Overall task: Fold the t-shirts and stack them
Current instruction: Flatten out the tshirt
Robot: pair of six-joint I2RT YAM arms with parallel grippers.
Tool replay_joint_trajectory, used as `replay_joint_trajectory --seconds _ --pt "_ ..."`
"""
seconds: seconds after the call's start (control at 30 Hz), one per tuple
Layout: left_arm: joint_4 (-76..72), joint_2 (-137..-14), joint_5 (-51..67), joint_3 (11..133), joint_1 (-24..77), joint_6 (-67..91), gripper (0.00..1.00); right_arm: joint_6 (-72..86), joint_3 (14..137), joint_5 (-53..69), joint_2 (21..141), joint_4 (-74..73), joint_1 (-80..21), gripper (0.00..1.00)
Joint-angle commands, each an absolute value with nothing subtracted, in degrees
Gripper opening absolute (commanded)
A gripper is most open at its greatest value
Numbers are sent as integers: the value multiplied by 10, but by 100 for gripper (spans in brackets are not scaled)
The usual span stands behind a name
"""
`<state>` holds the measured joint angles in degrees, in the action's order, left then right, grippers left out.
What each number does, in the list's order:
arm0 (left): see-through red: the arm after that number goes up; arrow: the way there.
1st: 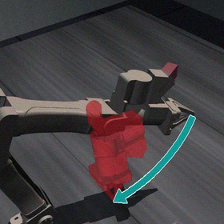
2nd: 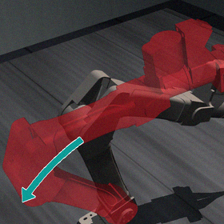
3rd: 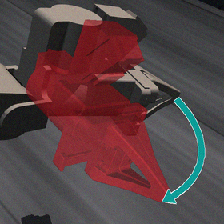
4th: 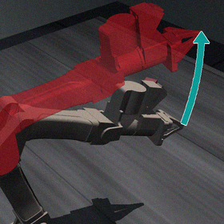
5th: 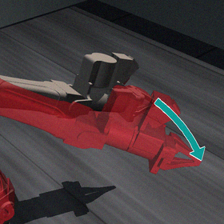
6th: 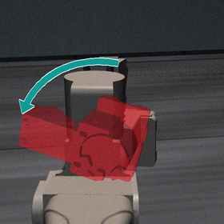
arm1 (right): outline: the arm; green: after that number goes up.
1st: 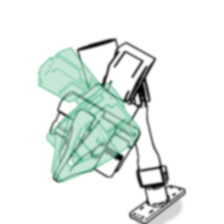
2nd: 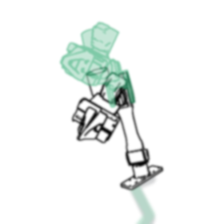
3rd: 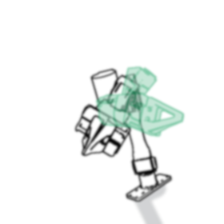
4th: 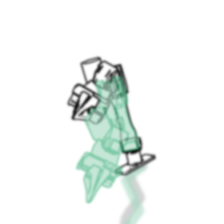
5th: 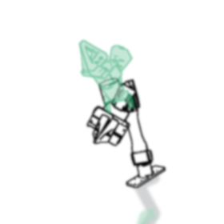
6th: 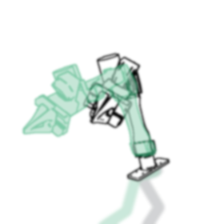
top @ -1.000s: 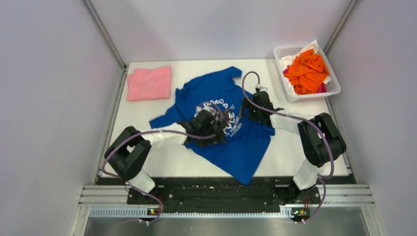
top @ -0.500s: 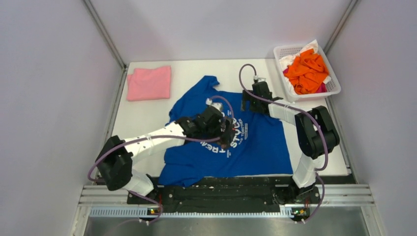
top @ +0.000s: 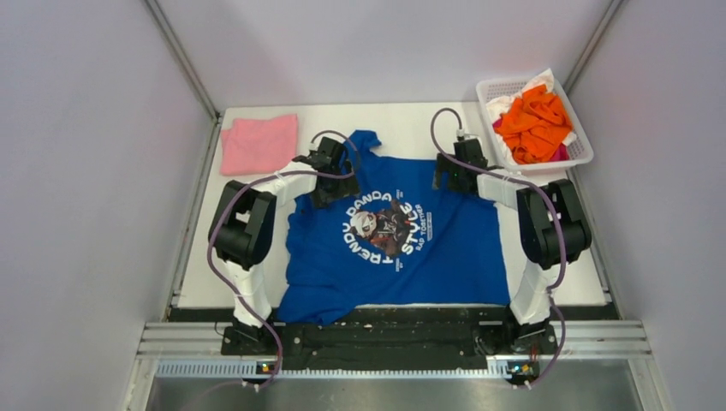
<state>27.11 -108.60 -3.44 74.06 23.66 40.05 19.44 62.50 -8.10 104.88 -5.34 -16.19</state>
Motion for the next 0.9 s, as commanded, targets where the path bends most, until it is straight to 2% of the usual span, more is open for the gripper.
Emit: replay_joint_trajectory --seconds 0.0,0.17,0.33,0.53,0.7,0.87 --pt "289 -1152 -28 781 193 395 99 168 682 -68 1088 -34 -146 99" --pt "290 -1233 6 860 140 393 99 146 757 -61 1157 -41 -145 99" --pt "344 -1326 16 1032 115 390 99 129 860 -47 1237 -69 -145 99" --pt "360 -1382 54 1169 102 379 99 106 988 -68 1277 -115 -145 99" --pt "368 -1293 56 1158 110 358 99 94 999 -61 1205 -138 -149 99" --pt "355 -1087 -13 983 145 355 99 131 827 -53 1034 -94 -165 99"
